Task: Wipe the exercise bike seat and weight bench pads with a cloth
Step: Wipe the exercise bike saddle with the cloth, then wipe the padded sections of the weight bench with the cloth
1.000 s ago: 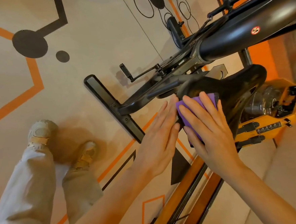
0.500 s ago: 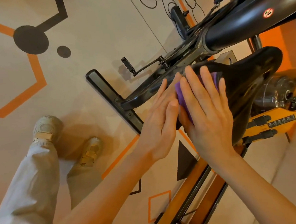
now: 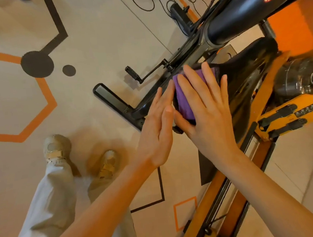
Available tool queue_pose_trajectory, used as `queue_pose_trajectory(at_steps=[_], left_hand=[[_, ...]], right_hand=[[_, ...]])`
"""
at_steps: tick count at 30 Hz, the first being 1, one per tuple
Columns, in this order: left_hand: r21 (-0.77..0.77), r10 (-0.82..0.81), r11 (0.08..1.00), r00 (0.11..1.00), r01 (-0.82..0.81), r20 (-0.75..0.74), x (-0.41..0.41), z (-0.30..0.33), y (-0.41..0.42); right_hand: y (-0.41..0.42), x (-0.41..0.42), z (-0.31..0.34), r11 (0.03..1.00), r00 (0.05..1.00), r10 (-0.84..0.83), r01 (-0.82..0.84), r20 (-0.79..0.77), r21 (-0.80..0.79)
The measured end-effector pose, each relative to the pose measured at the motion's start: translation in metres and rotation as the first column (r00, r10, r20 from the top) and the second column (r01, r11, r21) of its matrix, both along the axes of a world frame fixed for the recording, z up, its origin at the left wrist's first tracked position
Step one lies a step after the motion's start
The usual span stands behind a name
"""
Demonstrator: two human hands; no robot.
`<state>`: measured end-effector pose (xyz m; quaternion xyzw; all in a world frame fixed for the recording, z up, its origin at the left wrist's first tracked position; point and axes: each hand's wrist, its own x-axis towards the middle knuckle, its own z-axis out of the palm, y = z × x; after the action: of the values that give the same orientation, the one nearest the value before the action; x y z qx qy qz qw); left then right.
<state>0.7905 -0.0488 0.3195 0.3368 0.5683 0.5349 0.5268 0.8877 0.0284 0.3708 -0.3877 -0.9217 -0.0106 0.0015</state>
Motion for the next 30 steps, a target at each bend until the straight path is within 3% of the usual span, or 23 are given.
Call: queue_pose_trajectory(at_steps=[7,10,13,18,21,30], left_hand=[[-0.084,-0.174,0.984,0.961,0.159,-0.214,-0.028,0.012,-0.003],[-0.234,-0.304,0.947,0.857,0.223,-0.416,-0.053,0.018,-0.011],[-0.351,-0.442,0.891,0.728,0.288,-0.524,-0.088,0.025,-0.023],[-0.53,-0.637,0.766,0.535,0.364,-0.555,-0.157,0.038,-0.039],[-0.602,-0.709,0.704,0.421,0.377,-0.565,-0.207,0.054,-0.045],[-0.748,-0.789,0.602,0.357,0.281,-0.501,-0.338,0.091,-0.054]], right_hand=[[-0.034,0.028,0.008,0.983,0.99,-0.065,0.042,-0.127,-0.18],[-0.045,0.015,0.019,0.969,0.982,-0.09,0.047,-0.168,-0.242],[-0.061,-0.009,0.033,0.929,0.975,-0.16,0.097,-0.152,-0.356],[-0.074,-0.063,0.044,0.782,0.921,-0.371,0.241,-0.12,-0.575],[-0.075,-0.095,0.049,0.718,0.892,-0.446,0.305,-0.077,-0.626],[-0.078,-0.149,0.056,0.621,0.858,-0.511,0.407,0.048,-0.67]])
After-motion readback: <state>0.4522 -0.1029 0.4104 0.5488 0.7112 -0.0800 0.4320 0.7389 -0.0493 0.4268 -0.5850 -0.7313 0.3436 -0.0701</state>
